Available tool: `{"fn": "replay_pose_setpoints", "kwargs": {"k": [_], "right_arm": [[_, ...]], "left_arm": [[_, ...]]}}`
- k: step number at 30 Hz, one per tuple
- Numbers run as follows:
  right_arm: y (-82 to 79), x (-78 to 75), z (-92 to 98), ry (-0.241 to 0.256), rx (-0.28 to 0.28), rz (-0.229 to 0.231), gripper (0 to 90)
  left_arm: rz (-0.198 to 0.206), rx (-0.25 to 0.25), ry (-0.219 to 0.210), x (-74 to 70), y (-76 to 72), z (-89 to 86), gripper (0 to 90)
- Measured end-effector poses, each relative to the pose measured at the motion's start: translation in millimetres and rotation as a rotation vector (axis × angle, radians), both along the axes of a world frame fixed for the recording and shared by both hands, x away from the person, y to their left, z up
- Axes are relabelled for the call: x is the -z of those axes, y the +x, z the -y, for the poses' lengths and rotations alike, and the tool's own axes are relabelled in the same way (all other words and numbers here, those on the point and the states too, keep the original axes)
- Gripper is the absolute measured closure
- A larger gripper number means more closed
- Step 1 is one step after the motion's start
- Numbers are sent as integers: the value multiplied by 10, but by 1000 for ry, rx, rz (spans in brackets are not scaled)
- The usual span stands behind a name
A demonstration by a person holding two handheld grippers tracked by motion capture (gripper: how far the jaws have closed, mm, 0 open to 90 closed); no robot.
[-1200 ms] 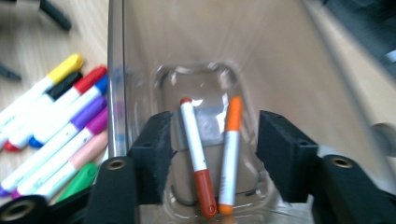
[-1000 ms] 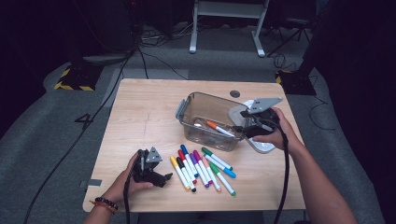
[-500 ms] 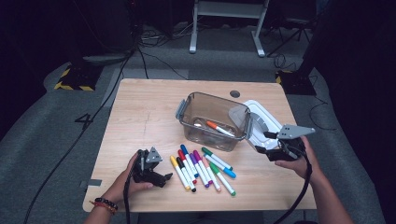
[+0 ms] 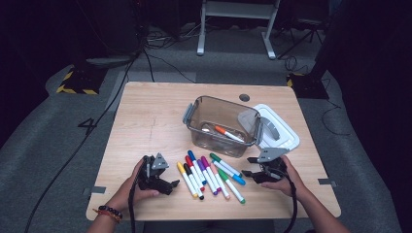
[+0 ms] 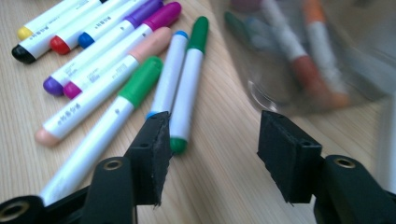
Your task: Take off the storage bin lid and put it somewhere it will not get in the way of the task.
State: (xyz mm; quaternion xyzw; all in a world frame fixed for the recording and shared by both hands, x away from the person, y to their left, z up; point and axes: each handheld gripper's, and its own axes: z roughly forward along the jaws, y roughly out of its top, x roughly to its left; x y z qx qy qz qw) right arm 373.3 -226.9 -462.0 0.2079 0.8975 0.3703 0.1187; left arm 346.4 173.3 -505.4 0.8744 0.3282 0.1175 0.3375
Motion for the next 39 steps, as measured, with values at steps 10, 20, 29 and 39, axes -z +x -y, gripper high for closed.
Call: {"fn": "replay_pose_setpoints", "kwargs": {"k": [10, 20, 29, 39], "right_arm": [[118, 167, -332, -40, -14, -19, 616], [161, 208, -203, -85, -21, -44, 767], [-8, 177, 242, -108, 10, -59, 767], [-259, 138, 597, -117, 11, -118, 728]], "left_arm": [[1, 1, 3, -1, -1, -2, 21], [1, 3, 3, -1, 0, -3, 20], [1, 3, 3, -1, -1, -3, 20], [2, -5, 3, -1, -8, 0, 21]]}}
